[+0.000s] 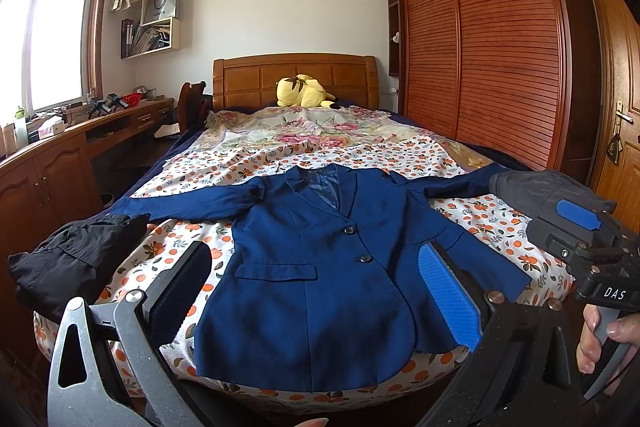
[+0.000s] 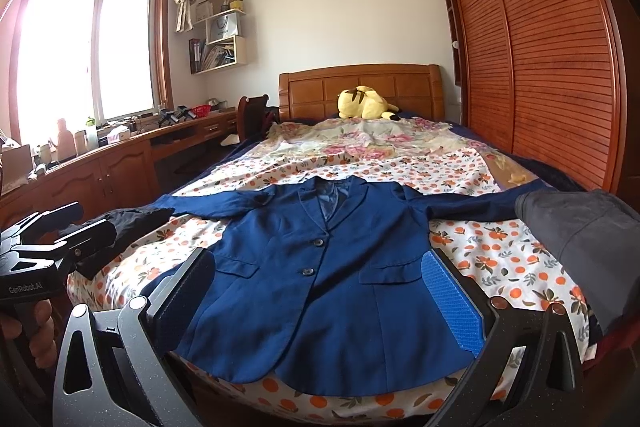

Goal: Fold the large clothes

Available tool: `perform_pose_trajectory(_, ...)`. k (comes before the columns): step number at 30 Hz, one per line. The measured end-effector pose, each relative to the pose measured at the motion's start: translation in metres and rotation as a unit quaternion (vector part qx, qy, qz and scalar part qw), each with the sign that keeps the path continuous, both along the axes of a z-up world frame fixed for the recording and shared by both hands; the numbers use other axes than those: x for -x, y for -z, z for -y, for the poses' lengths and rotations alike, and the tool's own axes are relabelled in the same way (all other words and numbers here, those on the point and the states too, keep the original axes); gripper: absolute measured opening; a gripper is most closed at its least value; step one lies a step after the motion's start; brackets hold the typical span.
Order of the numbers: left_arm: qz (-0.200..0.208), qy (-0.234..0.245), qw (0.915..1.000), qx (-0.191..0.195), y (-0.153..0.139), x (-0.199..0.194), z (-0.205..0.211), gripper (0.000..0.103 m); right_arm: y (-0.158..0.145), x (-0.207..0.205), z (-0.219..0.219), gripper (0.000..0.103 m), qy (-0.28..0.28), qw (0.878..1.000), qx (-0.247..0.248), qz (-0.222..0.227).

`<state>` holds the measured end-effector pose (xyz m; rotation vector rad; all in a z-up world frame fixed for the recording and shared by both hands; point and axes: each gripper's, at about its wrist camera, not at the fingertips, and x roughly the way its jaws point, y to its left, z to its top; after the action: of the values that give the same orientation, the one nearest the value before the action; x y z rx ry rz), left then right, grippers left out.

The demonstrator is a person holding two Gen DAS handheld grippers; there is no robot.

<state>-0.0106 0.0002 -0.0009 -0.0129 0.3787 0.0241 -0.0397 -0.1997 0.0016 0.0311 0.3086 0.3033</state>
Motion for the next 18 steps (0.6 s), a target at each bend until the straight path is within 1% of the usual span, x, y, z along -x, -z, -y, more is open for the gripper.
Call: perform_pose_trajectory(18, 0.006, 0.0, 1.0, -0.002, -0.009, 0.0041, 0.0012, 0.103, -0.0003, 0.0021, 0.0, 0.103, -0.002, 1.0, 0.0, 0.005)
